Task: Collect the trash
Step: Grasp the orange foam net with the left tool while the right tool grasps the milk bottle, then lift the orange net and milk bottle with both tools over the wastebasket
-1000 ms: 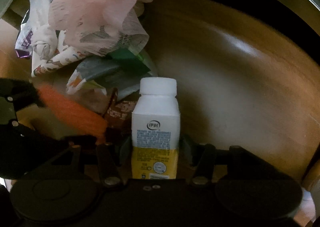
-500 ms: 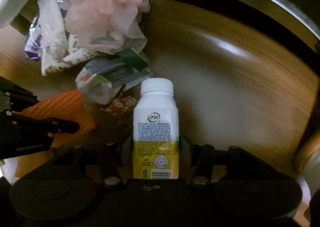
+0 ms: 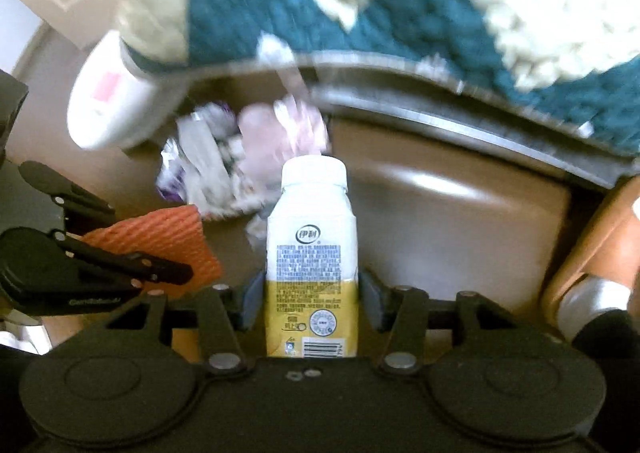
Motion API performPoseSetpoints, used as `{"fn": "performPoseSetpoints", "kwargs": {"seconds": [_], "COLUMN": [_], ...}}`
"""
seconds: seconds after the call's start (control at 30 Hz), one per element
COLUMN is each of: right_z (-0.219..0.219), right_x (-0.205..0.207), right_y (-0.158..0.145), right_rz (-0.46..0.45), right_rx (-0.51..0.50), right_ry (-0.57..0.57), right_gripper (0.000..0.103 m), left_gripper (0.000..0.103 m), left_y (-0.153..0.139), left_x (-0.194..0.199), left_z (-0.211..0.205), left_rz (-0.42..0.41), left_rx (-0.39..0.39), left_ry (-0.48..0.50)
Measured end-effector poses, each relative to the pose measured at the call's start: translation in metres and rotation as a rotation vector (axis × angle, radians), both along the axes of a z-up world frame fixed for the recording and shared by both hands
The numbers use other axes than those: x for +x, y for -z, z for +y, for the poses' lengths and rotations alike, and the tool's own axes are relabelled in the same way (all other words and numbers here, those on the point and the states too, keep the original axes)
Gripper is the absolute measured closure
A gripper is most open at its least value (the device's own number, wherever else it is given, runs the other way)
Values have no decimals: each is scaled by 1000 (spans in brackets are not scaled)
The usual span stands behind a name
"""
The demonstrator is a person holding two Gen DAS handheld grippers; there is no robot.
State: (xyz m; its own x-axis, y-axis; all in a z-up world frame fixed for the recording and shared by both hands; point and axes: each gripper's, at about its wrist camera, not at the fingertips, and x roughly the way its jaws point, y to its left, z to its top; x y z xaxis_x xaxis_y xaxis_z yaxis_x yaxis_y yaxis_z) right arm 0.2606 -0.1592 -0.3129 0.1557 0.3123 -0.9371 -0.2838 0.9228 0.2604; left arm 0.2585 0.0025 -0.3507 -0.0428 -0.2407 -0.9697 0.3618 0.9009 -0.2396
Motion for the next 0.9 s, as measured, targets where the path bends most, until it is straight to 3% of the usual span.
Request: {"fn": "performPoseSetpoints", "kwargs": {"seconds": [0.3,0.67,0.9], "right_z": [-17,-57,-76], "right_x": [-31,-57,-77], "right_y": [-112,-236,-300], "right_rz": [-212,-486,-645], "right_rx": [58,140,177], "right_ry": [17,59,57], "right_gripper": [53,53,53], "left_gripper": [92,92,92], "left_y": [-118,-261,-336], "left_x": [-12,-36,-55], "left_z": [-9,-28,-52], "left_rz": [-193,-500,-646], "left_rx": [35,-2,-32], "left_ry": [-53,-183,-221]}}
